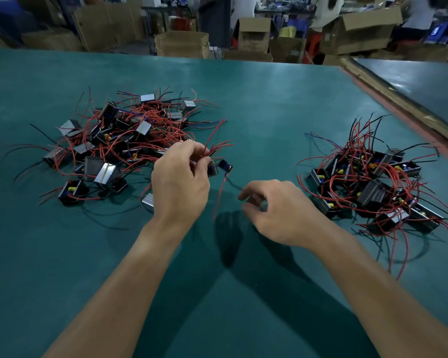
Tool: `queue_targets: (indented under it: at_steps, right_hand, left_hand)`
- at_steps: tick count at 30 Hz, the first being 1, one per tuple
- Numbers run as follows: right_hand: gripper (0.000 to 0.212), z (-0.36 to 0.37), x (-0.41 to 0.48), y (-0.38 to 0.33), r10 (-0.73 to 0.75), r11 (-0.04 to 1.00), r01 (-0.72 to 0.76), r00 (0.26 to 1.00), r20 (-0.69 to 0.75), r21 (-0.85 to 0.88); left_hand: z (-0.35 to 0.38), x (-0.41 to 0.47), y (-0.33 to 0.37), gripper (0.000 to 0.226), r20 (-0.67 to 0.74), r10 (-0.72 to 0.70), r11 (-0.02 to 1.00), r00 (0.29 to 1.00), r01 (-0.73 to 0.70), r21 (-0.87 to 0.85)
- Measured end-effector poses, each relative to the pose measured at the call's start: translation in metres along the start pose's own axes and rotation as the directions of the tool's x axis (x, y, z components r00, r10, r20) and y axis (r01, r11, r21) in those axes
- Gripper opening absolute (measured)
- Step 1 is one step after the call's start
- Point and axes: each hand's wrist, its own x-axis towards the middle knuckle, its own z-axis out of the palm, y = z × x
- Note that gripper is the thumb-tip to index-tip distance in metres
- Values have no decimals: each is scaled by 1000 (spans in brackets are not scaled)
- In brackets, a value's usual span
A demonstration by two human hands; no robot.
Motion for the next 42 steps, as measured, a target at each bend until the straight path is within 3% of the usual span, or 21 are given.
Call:
queue_targets:
  at_steps: [3, 6, 20, 30, 36, 40, 42]
  right_hand:
    - [35, 2, 1, -1, 3, 998, -2, 1000, -14, 60]
    - [43, 2, 0, -2, -28, 990, 26, 1000, 10, 137]
    - [21, 6, 6, 8, -68, 984, 98, 978, -196, 149]
    - [18, 3, 6, 7, -36, 980, 79, 973, -227, 185]
    - [24, 2, 7, 7, 60, 959, 34, 946, -320, 282]
    - [22, -2, 8, 6, 134, 929, 15, 918, -374, 369]
    - [21, -4, 7, 3, 172, 908, 10, 902, -395, 419]
  left_hand:
    - [4, 2, 5, 16, 75, -126, 949, 989, 142, -281]
    - [8, 0, 8, 26, 175, -165, 881, 971, 225, -415]
    - [10, -8, 10, 9, 391, -21, 906, 920, 183, -381]
    - [10, -8, 5, 4, 460, -5, 986, 888, 80, -144]
    - [12, -9, 1, 25, 466, 8, 999, 885, -30, 40]
    - [16, -10, -8, 42, 554, -77, 960, 829, -88, 265]
    - [18, -12, -11, 49, 534, -113, 938, 838, -88, 336]
